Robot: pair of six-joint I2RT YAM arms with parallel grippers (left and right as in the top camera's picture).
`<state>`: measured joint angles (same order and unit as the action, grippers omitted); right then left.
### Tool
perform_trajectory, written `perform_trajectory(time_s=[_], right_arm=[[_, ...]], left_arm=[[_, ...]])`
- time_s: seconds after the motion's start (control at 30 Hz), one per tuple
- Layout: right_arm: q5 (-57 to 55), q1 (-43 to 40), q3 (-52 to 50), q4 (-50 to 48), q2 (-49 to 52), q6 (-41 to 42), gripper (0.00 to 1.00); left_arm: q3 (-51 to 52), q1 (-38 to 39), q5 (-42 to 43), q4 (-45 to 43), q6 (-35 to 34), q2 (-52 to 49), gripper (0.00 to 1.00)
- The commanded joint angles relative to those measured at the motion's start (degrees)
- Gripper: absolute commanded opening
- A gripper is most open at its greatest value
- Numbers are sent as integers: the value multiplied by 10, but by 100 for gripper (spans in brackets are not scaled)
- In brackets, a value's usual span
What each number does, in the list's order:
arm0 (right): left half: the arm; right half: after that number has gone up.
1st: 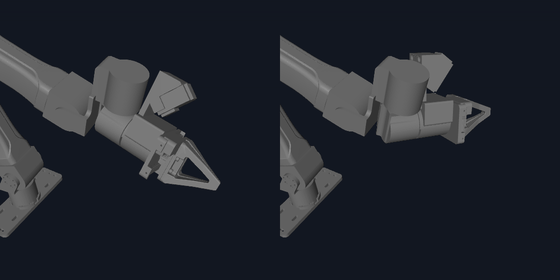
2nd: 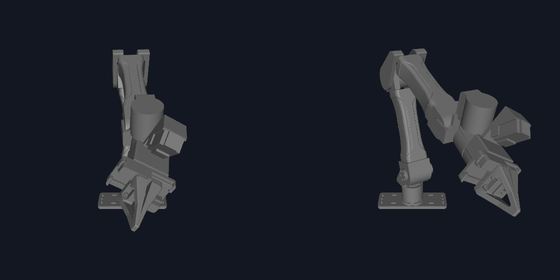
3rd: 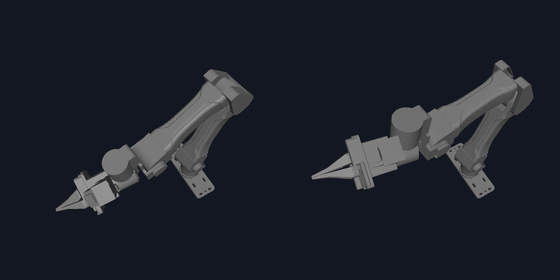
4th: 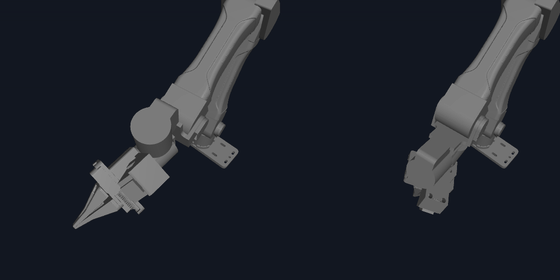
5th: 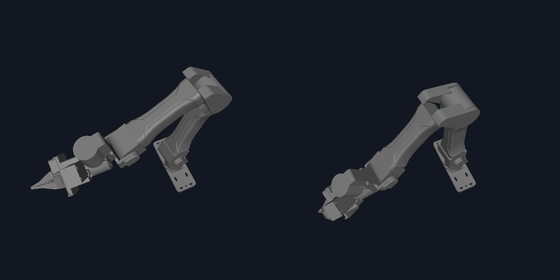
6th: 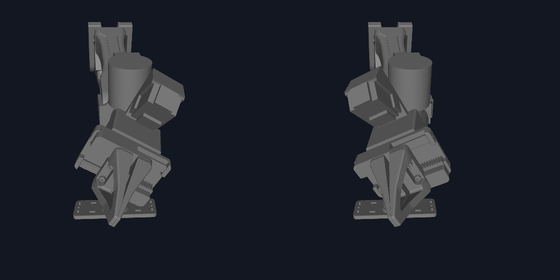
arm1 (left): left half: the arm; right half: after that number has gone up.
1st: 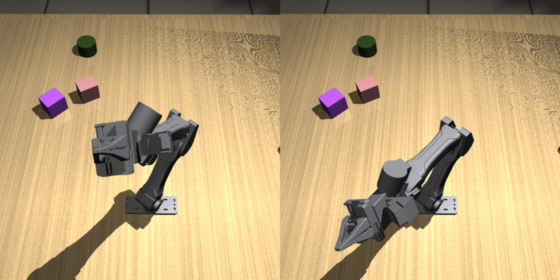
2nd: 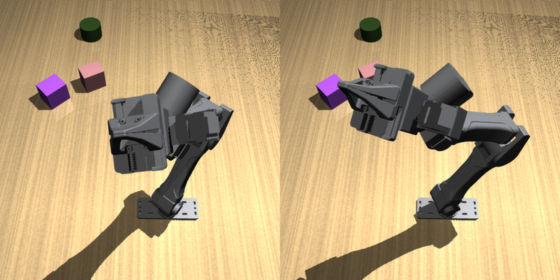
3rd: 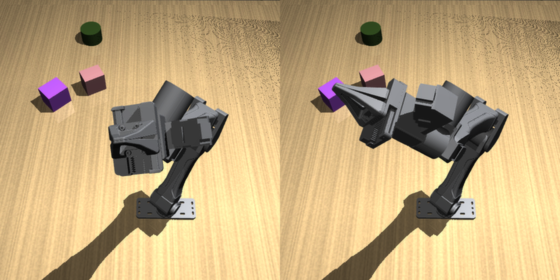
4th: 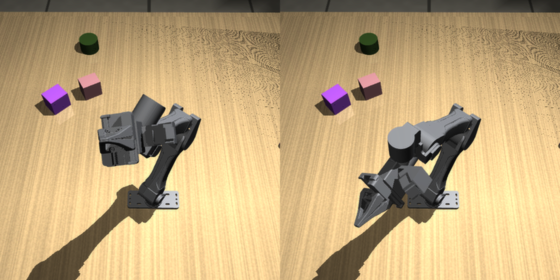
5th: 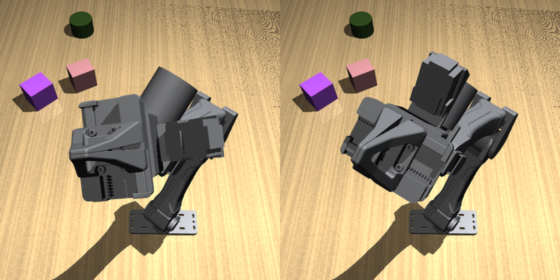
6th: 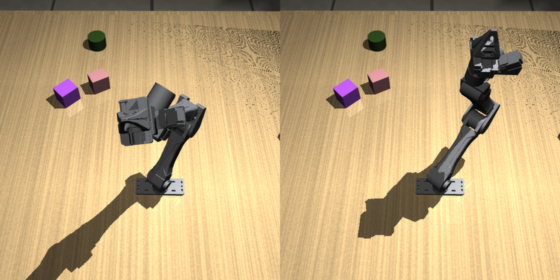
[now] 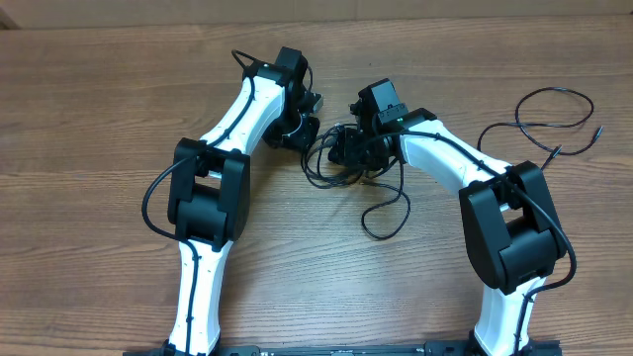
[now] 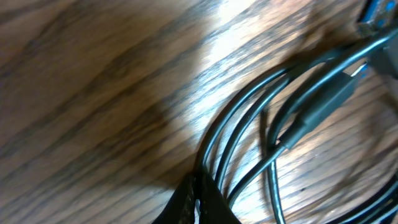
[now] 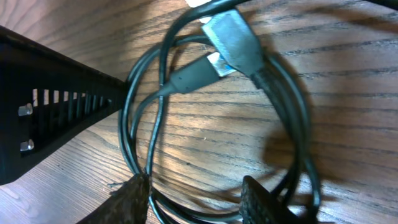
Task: Untangle cables
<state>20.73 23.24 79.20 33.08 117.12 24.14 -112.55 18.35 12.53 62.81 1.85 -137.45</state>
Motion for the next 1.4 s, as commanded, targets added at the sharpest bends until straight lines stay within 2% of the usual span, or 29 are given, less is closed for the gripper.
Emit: perform_trajectory(time_s=[0.0, 0.13, 0.37, 0.6, 0.8, 0.93, 1.03, 1.37], right_arm=[[-3, -1, 6, 0, -23, 0, 49], [-3, -1, 6, 2, -23, 0, 51], [19, 0, 6, -11, -22, 1, 54], [40, 0, 6, -18, -22, -3, 53], [69, 0, 6, -40, -22, -17, 53], [68, 0, 6, -34, -22, -17, 52], [68, 0, 5, -18, -22, -14, 45], [128, 0, -11, -17, -22, -14, 45]], left_arm=[[6, -8, -122, 19, -35, -34, 4], [6, -11, -138, 52, -46, -34, 4], [7, -11, -37, 84, 21, -35, 5], [7, -11, -10, 101, 32, -35, 4], [7, -11, 71, 104, 72, -35, 9], [7, -11, 76, 105, 72, -35, 4], [7, -11, 85, 105, 80, -35, 4], [-25, -16, 81, 127, 67, -30, 4]])
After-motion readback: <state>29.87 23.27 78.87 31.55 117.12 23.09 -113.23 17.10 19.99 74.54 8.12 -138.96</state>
